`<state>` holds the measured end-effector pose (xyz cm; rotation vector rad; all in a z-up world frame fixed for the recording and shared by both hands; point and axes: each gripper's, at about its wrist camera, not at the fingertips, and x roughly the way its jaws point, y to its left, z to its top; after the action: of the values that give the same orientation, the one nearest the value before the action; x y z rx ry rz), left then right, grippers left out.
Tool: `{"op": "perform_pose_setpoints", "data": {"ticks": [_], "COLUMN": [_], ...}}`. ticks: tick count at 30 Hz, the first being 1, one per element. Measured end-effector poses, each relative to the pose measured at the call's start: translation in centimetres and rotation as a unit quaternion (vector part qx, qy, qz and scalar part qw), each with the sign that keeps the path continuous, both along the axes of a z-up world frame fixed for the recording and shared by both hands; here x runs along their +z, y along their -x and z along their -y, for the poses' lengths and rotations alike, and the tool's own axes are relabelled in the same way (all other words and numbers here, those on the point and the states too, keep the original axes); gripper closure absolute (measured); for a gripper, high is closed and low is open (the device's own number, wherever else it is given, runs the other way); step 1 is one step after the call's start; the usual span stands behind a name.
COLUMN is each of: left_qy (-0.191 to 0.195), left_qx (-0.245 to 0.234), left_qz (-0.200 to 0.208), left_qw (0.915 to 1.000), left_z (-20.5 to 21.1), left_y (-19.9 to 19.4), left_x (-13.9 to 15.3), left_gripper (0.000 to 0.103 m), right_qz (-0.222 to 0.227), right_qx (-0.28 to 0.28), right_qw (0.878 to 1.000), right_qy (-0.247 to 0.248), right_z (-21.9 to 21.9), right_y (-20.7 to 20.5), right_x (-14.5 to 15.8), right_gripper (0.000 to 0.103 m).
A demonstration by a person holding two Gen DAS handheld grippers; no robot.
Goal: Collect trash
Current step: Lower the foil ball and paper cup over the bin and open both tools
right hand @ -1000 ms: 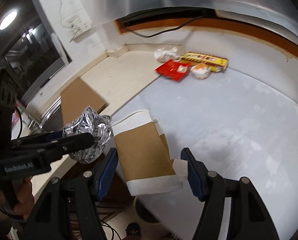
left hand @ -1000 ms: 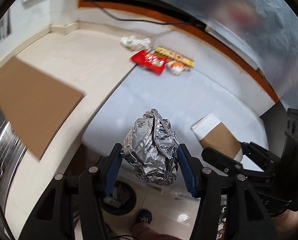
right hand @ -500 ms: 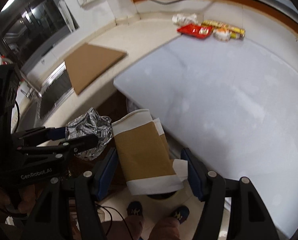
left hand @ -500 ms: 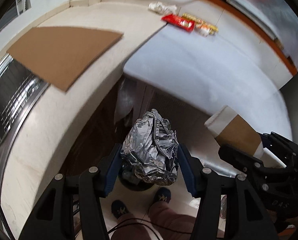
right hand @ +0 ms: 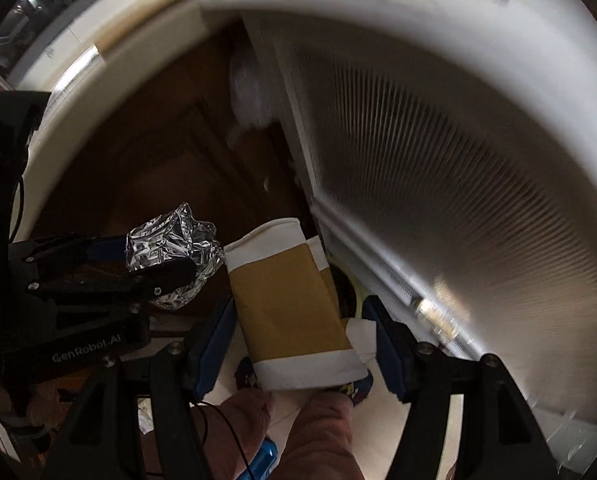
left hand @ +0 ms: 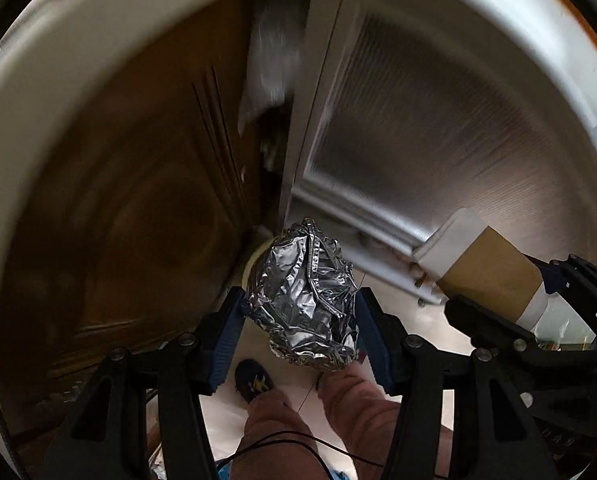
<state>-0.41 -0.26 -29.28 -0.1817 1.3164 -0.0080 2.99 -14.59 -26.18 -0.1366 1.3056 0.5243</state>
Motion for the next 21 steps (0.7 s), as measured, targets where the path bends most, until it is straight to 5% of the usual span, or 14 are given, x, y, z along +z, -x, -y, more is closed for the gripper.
{"op": "perform_pose_setpoints", "data": {"ticks": [11,21], "left_qy": [-0.003,0.025], "left_qx": [-0.017,-0.022], "left_qz": [-0.027,-0.020], "left_qw": [0.9995,0.9992], "left_z": [0.5,-0.7], "left_y": [-0.8,-2.3], "left_x": [-10.2,-17.6], "left_gripper": [0.048,0.048], "right_qz": [-0.046,-0.100], "right_qx": [-0.052,-0.118], "right_qw": [0.997,0.988], "right_qy": [0.022,-0.014], "right_z": [-0.1,0.5], "right_y": [-0.1,-2.0], "right_x": [-11.7,-21.3], "right_gripper": [0.038,0.036]}}
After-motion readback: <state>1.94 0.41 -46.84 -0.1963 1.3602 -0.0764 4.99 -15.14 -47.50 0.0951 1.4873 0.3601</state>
